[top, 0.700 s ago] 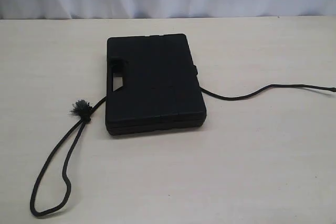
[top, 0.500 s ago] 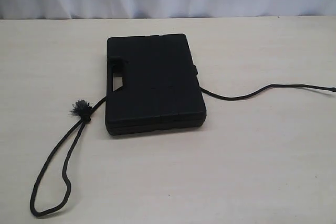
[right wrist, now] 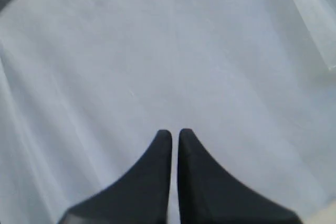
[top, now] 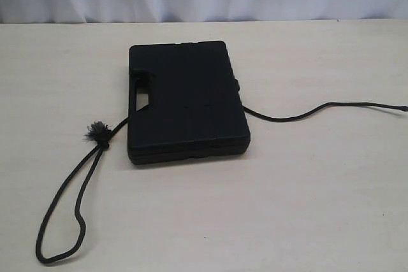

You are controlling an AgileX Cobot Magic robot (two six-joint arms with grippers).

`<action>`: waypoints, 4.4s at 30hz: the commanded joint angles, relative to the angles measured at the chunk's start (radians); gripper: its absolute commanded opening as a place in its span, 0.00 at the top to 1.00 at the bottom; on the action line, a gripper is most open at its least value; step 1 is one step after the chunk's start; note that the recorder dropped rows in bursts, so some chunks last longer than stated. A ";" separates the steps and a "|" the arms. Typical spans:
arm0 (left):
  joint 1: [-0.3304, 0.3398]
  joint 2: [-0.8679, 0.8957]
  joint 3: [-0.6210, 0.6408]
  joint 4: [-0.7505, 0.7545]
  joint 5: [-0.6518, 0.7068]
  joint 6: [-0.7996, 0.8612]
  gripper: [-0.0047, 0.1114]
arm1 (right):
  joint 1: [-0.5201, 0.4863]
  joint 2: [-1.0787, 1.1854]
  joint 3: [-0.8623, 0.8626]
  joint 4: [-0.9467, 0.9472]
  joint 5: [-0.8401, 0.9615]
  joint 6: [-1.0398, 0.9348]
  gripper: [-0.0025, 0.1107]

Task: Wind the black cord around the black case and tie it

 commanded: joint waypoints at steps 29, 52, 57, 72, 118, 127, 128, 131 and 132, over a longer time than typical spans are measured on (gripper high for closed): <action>-0.002 1.674 -1.443 -0.001 1.456 0.530 0.96 | -0.001 1.527 -1.258 -0.240 1.045 -0.539 0.94; -0.158 2.106 -1.447 -0.131 1.243 0.461 0.45 | 0.152 1.656 -1.308 -0.064 1.068 -0.714 0.58; -0.158 2.164 -1.447 -0.159 1.229 0.461 0.45 | 0.152 1.656 -1.308 -0.064 1.064 -0.714 0.58; -0.159 2.155 -1.447 -0.309 1.235 0.445 0.96 | 0.152 1.614 -1.306 -0.058 1.116 -0.714 0.58; -0.159 1.995 -1.587 -0.444 1.359 0.410 0.96 | 0.688 1.497 -0.565 -0.461 0.020 -0.613 0.19; -0.159 1.995 -1.587 -0.441 1.357 0.412 0.96 | 0.846 1.522 -0.593 -0.065 -0.029 -1.013 0.23; -0.159 1.995 -1.587 -0.441 1.353 0.412 0.96 | 0.877 1.549 -0.593 0.027 -0.040 -1.153 0.28; -0.159 1.995 -1.587 -0.441 1.351 0.412 0.96 | 0.968 1.621 -0.593 0.259 -0.215 -1.366 0.28; -0.159 1.995 -1.587 -0.441 1.351 0.412 0.96 | 1.006 1.666 -0.593 0.325 -0.325 -1.415 0.28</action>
